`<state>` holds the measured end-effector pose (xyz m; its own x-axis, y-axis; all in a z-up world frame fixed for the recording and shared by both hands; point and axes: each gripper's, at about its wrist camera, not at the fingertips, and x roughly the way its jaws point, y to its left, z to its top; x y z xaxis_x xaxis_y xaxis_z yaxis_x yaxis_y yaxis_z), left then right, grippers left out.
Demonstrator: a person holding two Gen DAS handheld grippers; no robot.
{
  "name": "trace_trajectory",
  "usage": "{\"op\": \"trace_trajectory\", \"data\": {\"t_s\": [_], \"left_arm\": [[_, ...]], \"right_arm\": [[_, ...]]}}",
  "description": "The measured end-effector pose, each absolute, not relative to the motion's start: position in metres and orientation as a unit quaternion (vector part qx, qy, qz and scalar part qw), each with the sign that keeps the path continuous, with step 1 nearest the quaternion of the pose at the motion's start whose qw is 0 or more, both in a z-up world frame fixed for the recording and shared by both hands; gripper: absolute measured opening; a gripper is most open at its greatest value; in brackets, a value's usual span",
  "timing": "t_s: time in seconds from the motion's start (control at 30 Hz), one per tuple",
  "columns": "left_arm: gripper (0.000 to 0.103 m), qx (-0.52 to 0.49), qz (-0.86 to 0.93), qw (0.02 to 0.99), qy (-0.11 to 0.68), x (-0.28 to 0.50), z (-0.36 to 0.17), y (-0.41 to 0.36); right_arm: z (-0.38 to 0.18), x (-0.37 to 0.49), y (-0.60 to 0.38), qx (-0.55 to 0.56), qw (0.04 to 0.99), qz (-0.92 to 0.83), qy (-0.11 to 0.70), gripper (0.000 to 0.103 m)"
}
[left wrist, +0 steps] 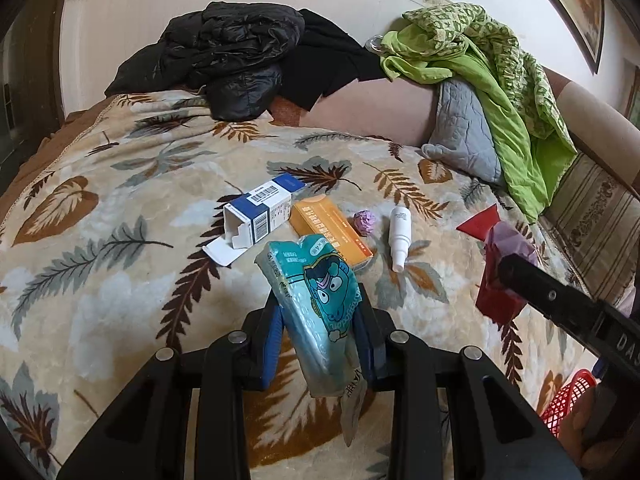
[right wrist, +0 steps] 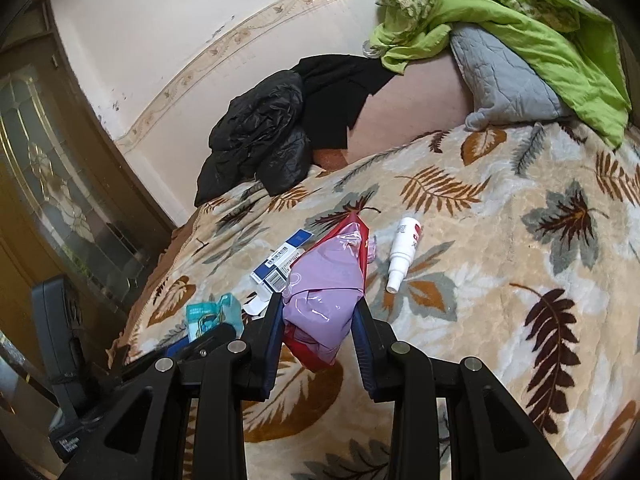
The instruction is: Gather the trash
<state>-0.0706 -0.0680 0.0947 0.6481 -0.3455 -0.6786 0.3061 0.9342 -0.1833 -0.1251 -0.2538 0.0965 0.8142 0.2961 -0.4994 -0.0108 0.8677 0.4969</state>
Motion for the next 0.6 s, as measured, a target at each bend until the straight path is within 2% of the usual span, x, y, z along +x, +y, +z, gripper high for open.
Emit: {"op": "trace_trajectory", "data": {"t_s": [0.6], "left_arm": [[0.031,0.0,-0.187,0.91,0.371,-0.0676,0.0925,-0.078]], "right_arm": [[0.0906,-0.1182,-0.253,0.245,0.917,0.081,0.304,0.035]]}}
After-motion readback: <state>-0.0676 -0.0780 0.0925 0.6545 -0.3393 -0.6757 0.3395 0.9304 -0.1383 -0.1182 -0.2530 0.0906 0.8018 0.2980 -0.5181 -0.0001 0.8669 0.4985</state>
